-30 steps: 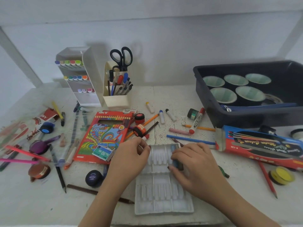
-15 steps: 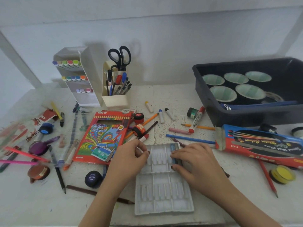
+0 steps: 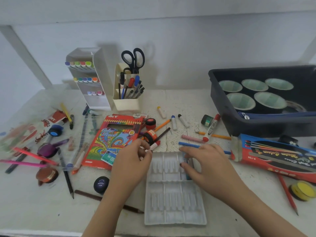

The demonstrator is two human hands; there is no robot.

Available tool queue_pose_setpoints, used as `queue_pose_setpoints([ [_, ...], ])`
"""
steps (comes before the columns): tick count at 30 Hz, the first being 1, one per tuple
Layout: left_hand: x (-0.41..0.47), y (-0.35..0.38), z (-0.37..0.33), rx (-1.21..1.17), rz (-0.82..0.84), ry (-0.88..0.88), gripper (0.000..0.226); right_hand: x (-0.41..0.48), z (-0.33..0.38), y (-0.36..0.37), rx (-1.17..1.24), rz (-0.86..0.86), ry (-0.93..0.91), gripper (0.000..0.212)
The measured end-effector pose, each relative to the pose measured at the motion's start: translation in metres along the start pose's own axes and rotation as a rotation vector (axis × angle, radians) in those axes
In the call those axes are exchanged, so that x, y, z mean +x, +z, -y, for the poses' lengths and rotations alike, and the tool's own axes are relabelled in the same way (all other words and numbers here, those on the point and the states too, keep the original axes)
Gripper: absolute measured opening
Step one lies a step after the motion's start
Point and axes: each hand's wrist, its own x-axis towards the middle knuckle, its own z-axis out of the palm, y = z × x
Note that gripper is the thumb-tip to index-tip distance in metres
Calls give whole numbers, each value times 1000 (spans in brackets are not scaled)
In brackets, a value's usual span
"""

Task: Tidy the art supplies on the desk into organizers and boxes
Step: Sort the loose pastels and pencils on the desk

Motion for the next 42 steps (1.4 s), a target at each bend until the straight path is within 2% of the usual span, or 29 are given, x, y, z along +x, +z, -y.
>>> queue_pose_setpoints([
  [3, 4, -13, 8, 93, -139, 64, 12, 18, 4, 0, -24, 17, -35, 41],
  [4, 7, -17, 12, 168, -141, 72, 20, 26, 5, 1, -37, 28, -46, 42],
  [7, 12, -26, 26, 372, 19, -12, 53, 51, 11, 6, -63, 72, -87, 45],
  [10, 13, -32, 32, 341, 141, -73, 69, 75, 19, 15, -62, 79, -160, 46],
  [15, 15, -48, 31, 222, 120, -12, 49, 100, 29, 32, -79, 91, -253, 42],
  [18, 17, -61, 34, 158, 67, 1, 47, 106, 30, 36, -110, 50, -266, 32],
  [21, 19, -73, 36, 59, 10, -13, 44, 107, 28, 37, -200, -9, -219, 22],
  [26, 21, -85, 33, -80, -117, -40, 42, 105, 25, 35, -235, -37, -130, 19],
  [32, 17, -90, 29, -94, -193, -21, 41, 106, 19, 28, -246, -39, -65, 16],
  [36, 15, -92, 28, -48, -263, -8, 35, 105, 15, 23, -242, -18, -37, 23],
  [39, 11, -94, 26, -38, -302, 36, 35, 103, 13, 20, -139, -24, -4, 28],
  [42, 7, -97, 22, -25, -328, 89, 36, 100, 11, 15, 143, -104, 36, 23],
])
